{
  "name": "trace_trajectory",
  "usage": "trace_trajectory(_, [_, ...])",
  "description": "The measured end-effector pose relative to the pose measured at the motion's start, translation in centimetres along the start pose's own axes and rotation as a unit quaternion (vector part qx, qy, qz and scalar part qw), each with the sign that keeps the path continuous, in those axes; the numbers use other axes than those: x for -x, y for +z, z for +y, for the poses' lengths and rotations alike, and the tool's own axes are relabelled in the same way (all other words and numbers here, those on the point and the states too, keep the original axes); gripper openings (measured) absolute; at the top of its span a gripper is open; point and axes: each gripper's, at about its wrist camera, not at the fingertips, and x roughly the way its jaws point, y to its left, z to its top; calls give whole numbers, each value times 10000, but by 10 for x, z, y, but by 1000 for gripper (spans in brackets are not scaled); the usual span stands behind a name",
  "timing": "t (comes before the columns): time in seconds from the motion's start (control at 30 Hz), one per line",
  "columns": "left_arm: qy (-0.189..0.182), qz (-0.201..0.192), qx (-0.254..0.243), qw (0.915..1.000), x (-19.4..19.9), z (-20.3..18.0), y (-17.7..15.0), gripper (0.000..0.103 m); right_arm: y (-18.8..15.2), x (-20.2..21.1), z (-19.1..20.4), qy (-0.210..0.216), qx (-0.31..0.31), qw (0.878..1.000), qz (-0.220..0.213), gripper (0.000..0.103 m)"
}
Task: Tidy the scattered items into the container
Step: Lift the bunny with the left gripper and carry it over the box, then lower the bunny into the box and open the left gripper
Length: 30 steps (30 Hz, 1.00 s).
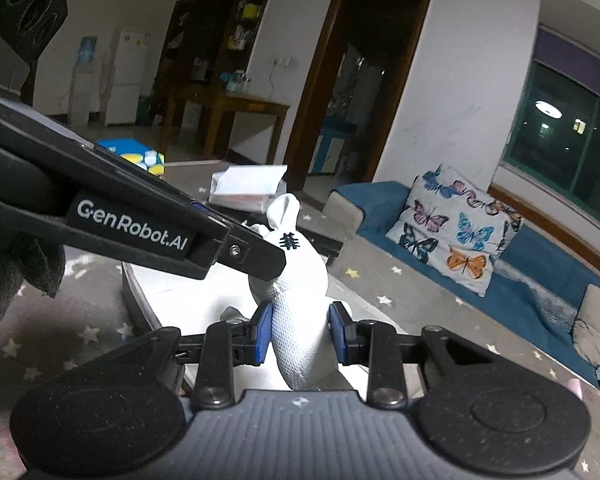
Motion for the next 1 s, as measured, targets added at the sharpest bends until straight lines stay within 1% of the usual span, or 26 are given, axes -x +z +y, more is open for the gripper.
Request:
trace_trajectory(0.23, [79,392,243,9989,-38,19,-1,14,-5,-46,-12,331,3,9985,441,30])
trace_trajectory(0.53, [177,752,547,9955,-72,36,-8,14,-15,-90,-34,793,-102,9920,973,30])
trace_trajectory(0.73, [261,875,716,9932,-83,41,-11,14,-18,-108,-39,828,-37,9887,1247,33])
trace_trajectory(1.0, [294,940,820,9918,-91,45,-13,14,-25,-118,-41,780,55,9861,1466,36])
